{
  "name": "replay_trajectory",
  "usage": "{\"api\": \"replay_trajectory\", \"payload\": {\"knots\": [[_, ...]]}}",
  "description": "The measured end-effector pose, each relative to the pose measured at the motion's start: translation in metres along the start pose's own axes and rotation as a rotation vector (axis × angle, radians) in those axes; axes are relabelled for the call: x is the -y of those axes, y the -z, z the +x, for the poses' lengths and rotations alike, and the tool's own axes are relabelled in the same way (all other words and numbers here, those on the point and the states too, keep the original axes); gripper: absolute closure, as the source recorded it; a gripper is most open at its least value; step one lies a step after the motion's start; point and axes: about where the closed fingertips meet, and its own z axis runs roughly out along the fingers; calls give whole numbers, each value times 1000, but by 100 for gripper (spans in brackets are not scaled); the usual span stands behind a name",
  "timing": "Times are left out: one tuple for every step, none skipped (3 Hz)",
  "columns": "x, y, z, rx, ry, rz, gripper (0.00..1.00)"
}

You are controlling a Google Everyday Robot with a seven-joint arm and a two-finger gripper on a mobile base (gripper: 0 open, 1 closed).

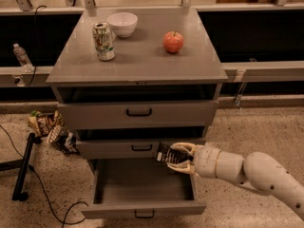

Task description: Pick rxbar chocolate from bottom drawer and place on counter

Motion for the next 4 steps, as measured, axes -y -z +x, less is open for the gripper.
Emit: {"api": "replay_trajectory", "payload": {"knots": [[4, 1, -5, -5, 6, 3, 100], [43, 11, -44, -52, 57, 33, 100], [95, 26, -97, -129, 111, 32, 100], [141, 38, -157, -199, 196, 11, 100]]}}
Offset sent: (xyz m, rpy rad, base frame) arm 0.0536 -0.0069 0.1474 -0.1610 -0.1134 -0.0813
